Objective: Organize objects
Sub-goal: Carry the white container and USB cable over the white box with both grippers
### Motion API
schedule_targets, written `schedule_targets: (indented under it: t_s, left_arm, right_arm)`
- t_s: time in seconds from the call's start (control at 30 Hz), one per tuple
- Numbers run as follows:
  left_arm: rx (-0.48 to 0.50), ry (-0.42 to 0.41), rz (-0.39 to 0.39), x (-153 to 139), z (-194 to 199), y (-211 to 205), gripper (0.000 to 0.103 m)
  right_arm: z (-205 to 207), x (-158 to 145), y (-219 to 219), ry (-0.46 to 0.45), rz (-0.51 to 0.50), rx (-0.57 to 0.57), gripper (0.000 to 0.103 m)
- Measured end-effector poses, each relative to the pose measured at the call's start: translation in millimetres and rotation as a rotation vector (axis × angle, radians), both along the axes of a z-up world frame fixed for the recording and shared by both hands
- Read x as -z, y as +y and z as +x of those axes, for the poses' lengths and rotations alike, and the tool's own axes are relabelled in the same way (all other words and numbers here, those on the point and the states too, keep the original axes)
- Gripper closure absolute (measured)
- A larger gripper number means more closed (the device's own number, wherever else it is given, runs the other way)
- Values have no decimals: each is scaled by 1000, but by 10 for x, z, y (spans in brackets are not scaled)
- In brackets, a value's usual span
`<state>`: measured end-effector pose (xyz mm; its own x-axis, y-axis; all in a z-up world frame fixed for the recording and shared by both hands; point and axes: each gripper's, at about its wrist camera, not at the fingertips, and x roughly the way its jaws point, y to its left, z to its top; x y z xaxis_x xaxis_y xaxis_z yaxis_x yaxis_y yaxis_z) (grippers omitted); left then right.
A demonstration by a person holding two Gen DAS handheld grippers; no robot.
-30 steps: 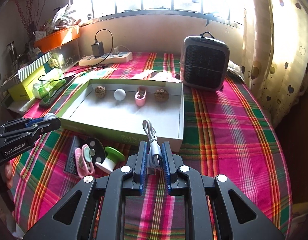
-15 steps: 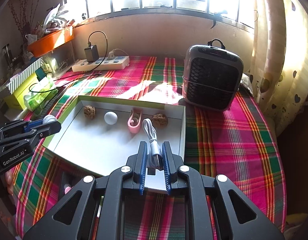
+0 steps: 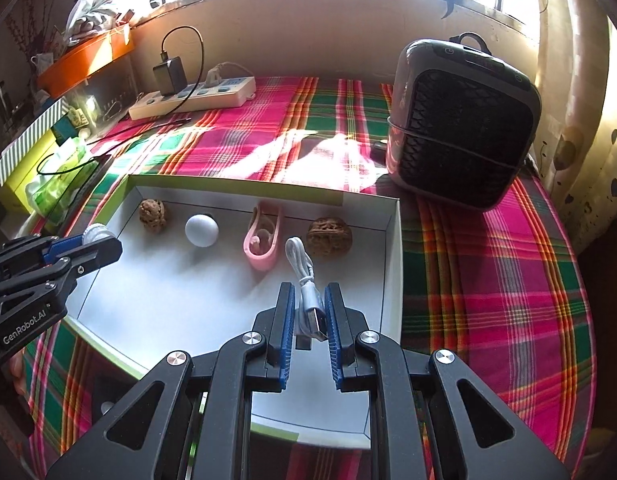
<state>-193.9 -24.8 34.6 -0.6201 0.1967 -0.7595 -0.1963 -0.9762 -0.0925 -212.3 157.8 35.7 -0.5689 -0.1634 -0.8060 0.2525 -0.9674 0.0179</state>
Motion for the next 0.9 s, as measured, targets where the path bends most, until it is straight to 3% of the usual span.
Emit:
schedule_targets:
  t_s: [0.9]
  left_arm:
    - [8, -27, -75, 185, -223, 94, 86]
  right_arm:
    - [-234, 156, -26, -26, 31, 7, 87]
